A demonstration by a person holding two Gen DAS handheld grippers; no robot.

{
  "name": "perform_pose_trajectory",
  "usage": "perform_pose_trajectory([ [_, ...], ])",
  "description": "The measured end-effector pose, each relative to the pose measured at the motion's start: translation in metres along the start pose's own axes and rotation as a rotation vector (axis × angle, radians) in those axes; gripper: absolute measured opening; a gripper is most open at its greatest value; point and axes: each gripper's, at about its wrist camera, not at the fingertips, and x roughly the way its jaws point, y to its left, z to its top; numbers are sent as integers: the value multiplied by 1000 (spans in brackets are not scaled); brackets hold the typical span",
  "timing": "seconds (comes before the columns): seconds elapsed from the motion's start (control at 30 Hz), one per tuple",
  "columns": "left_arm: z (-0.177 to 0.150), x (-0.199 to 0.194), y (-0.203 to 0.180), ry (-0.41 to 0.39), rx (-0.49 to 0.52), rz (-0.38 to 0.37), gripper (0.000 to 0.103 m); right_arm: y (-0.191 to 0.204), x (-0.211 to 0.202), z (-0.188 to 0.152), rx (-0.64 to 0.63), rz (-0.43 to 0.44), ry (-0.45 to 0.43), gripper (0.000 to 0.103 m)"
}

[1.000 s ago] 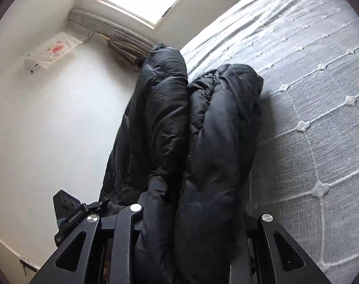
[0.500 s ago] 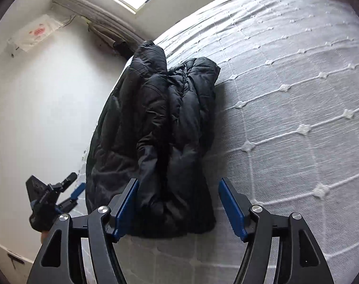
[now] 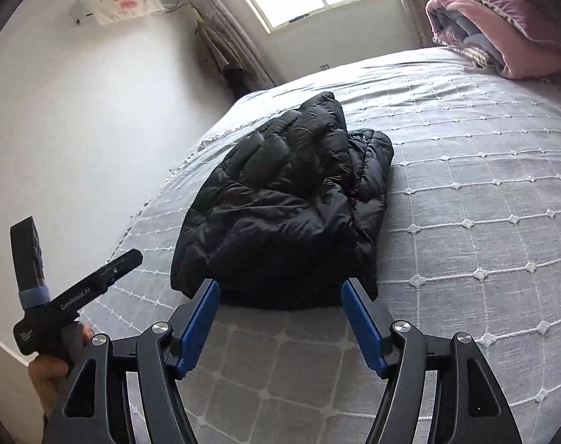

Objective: Fold large clothes

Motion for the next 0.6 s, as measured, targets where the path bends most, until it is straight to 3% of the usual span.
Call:
perform_pose_trajectory([
  [0.1, -15, -15, -1, -7, -4, 18, 80, 14, -6, -14, -1, 30, -2, 70],
  [0.2, -27, -37, -4, -33, -15, 28, 83, 32, -20, -35, -64, -1, -18, 71],
  [0.3, -42, -62, -8, -83, -9, 33, 99, 47, -39, -53, -128, -50, -57, 77],
  [0.37, -54, -77, -9, -144, 8, 1, 102, 54, -50, -61, -136, -51, -87, 82],
  [0.43, -62, -84, -10, -172, 33, -7, 102, 60, -56, -67, -135, -62, -110, 86],
  [0.6, -62, -75, -5, -155, 48, 39, 102, 72, -55, -73, -165, -175, -163, 100],
])
